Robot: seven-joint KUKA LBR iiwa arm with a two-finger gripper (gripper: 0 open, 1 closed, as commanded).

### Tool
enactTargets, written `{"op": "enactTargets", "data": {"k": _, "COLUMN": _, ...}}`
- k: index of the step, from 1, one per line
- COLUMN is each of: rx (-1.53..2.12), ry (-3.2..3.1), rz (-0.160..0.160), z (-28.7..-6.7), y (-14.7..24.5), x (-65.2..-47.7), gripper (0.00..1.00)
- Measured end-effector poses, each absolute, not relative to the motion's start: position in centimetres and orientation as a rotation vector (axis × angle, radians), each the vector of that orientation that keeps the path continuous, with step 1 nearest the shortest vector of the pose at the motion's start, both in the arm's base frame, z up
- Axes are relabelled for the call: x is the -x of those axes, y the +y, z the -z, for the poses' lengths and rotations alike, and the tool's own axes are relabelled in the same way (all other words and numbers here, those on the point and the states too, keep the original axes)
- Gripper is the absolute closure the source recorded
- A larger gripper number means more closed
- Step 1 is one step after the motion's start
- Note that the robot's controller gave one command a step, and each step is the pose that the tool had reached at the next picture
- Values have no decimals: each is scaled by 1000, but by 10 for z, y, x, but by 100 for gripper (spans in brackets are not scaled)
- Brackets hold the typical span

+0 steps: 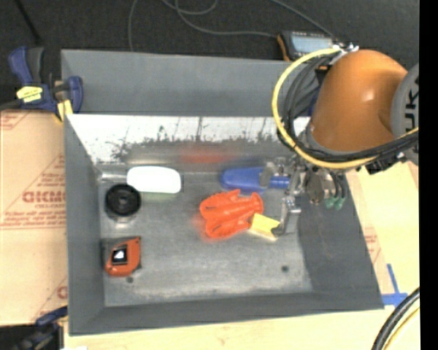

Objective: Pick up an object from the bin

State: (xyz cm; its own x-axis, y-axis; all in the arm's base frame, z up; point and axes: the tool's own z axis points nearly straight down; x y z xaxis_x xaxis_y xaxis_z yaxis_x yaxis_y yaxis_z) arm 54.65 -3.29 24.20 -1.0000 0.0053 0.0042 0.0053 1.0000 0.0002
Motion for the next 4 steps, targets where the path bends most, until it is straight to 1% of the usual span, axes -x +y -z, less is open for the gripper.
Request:
{"op": "enactTargets", "data": {"k": 1, "rx": 7, "ry": -3146, "rz": -1, "z": -247, "y": -33, "x": -548, "gripper": 0}}
{"op": "enactTargets", "data": {"k": 2, "rx": -134, "ry": -3147, "rz": -2, "z": -181, "y": -20, "x": -571, "gripper": 0}}
{"op": "enactTargets", "data": {"k": 3, "rx": -446, "ry": -3112, "rz": -1, "z": -160, "y": -4, "x": -596, "gripper": 0}}
{"op": "enactTargets", "data": {"k": 4, "rx": -342, "ry": -3127, "rz": 1, "z": -115, "y": -18, "x": -618, "gripper": 0}}
